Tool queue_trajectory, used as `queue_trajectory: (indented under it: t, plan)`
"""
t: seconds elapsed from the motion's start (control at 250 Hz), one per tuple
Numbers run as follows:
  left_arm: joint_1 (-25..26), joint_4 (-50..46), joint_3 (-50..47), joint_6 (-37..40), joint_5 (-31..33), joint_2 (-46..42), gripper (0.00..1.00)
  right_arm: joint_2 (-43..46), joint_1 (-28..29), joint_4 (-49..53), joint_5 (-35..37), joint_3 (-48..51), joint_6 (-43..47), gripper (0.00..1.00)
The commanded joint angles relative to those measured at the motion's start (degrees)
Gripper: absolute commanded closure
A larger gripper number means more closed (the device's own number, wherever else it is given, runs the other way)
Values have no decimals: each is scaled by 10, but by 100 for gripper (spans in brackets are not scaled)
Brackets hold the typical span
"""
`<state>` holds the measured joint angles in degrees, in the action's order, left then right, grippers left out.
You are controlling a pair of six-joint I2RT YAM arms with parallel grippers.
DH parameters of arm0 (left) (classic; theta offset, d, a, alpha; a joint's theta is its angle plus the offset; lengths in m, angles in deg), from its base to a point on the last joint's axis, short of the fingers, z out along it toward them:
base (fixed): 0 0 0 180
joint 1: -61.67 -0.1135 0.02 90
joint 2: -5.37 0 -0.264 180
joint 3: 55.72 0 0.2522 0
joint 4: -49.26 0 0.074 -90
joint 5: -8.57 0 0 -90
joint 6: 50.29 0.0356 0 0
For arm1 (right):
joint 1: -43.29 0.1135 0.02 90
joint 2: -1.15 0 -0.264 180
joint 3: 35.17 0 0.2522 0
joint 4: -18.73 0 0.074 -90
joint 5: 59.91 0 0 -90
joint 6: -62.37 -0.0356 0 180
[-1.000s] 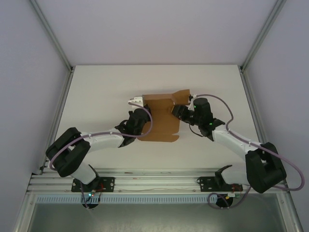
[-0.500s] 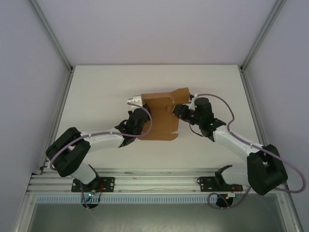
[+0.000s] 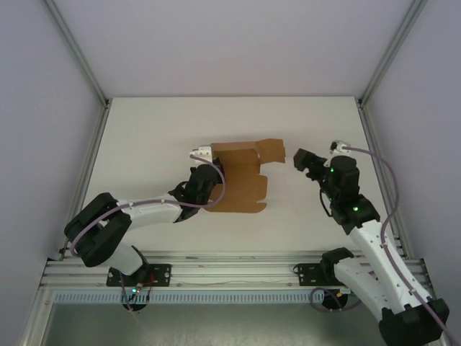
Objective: Assemble paper box
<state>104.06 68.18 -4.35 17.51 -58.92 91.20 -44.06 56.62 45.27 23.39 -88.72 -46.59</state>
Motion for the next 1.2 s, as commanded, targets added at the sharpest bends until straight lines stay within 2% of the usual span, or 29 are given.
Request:
queue_trajectory:
  t: [0.0,0.084,0.152,0.292,0.448,0.516,0.755,1.071,1.195]
  plan:
    - [3,15,-9,19,-35,-16,100,-57,-47,40,-33,-34,50,8]
    - [3,10,-7,19,-37,-20,100,-118,-73,43,-105,-67,80,9]
    - [4,9,-7,23,-36,-23,100,-161,-74,57,-169,-95,142,8]
    - [4,3,-3,27,-39,-27,100,-205,-75,58,-247,-114,204,9]
    - [4,2,7,33,-40,-19,100,-247,-73,66,-441,-126,268,17]
    - [3,-1,13,33,-39,-15,100,-258,-66,73,-487,-128,288,20]
    - [4,-4,20,31,-37,-7,100,-297,-19,123,-485,-151,333,24]
    - [4,-22,29,34,-32,7,100,-290,-8,103,-476,-146,342,25]
    - [4,-25,32,38,-35,9,100,-286,5,115,-464,-149,364,29]
